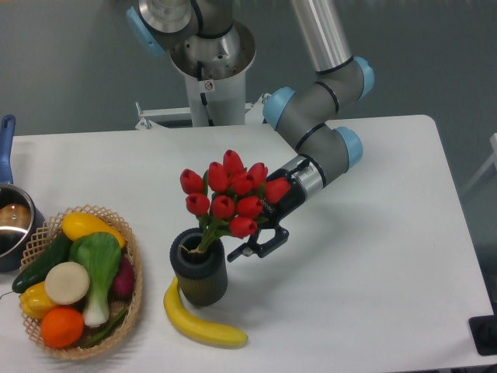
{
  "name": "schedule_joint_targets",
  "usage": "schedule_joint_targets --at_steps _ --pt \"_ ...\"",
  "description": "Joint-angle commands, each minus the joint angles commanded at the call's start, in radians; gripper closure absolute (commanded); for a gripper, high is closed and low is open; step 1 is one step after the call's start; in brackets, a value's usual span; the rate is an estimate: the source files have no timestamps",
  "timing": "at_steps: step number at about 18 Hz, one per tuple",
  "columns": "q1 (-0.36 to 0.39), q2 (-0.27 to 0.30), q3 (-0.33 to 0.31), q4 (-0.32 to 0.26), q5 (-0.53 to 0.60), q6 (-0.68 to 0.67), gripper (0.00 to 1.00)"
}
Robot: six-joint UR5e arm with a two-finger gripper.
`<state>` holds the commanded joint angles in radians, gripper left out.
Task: Insert the flowers into the vase
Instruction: 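Adjust the tulips in the vase, pushing stems deeper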
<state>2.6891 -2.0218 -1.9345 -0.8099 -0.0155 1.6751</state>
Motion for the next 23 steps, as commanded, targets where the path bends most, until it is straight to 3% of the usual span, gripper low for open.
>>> schedule_joint_targets --at_steps 12,15,20,23 --pt "-0.011 0.078 0.046 -0.002 0.186 -0.050 0.00" --pt "-0.040 0.086 0.092 0.000 0.294 -0.136 0.00" --pt "-0.074 0.080 0.126 0.000 0.341 -0.143 0.00" --pt "-0.078 0.072 0.115 0.002 0.351 -0.150 0.00"
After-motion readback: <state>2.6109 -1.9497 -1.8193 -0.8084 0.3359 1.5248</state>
